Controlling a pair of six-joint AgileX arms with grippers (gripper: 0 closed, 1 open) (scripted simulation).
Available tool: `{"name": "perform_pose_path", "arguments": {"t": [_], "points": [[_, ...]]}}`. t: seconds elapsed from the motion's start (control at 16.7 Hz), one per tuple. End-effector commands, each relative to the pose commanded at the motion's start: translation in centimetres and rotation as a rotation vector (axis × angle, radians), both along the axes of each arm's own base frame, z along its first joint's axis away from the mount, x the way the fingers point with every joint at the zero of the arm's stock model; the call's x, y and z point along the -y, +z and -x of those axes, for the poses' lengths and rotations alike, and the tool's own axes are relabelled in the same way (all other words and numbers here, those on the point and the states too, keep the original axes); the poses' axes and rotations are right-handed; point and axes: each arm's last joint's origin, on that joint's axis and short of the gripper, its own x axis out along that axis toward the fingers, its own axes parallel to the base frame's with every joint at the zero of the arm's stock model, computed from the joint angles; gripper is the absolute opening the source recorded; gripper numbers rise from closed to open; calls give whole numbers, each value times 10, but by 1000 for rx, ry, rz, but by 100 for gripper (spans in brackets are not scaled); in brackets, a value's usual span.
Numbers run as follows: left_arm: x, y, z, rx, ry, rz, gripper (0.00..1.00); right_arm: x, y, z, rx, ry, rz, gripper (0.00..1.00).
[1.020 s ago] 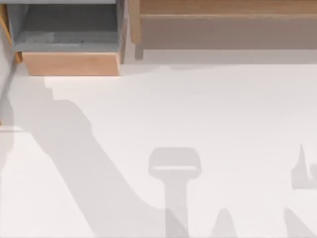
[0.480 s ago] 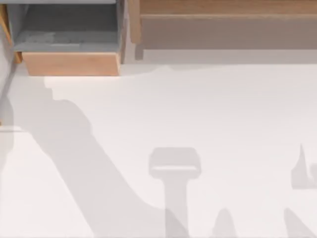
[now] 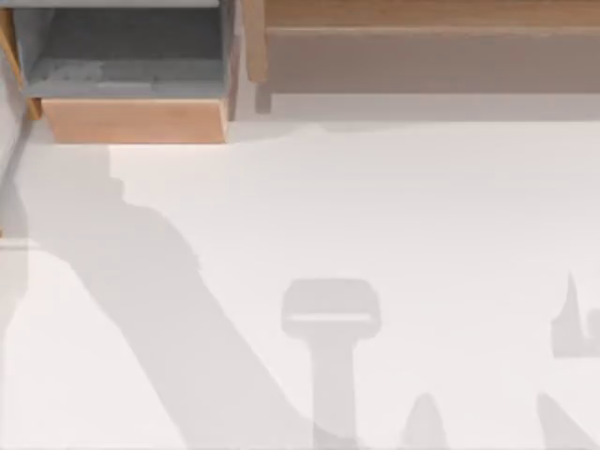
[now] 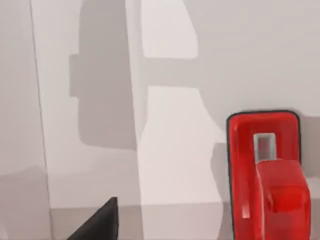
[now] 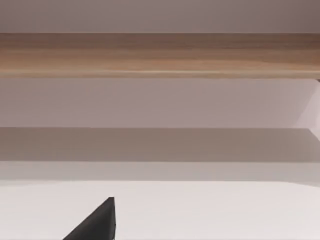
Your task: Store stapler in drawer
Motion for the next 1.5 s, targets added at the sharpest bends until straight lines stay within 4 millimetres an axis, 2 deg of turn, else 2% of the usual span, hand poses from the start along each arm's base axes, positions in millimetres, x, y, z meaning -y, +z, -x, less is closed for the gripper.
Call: {"name": "perform_pose_path", "arguments": {"t": [0.24, 0.42, 0.54, 0.72, 0.9, 1.08, 1.32, 1.5], "points": [[-13, 33, 15, 266, -114, -113, 100, 0, 0, 0, 0, 0, 0, 100], [-37, 48, 37, 466, -194, -262, 100, 0, 0, 0, 0, 0, 0, 100], [-56, 53, 57, 581, -248, -393, 100, 0, 0, 0, 0, 0, 0, 100], [-79, 50, 91, 717, -333, -620, 100, 0, 0, 0, 0, 0, 0, 100], [-91, 37, 128, 804, -424, -855, 100, 0, 0, 0, 0, 0, 0, 100], [-89, 15, 164, 849, -518, -1066, 100, 0, 0, 0, 0, 0, 0, 100], [-70, -25, 202, 859, -654, -1237, 100, 0, 0, 0, 0, 0, 0, 100], [-43, -58, 214, 880, -784, -1241, 100, 0, 0, 0, 0, 0, 0, 100]]}}
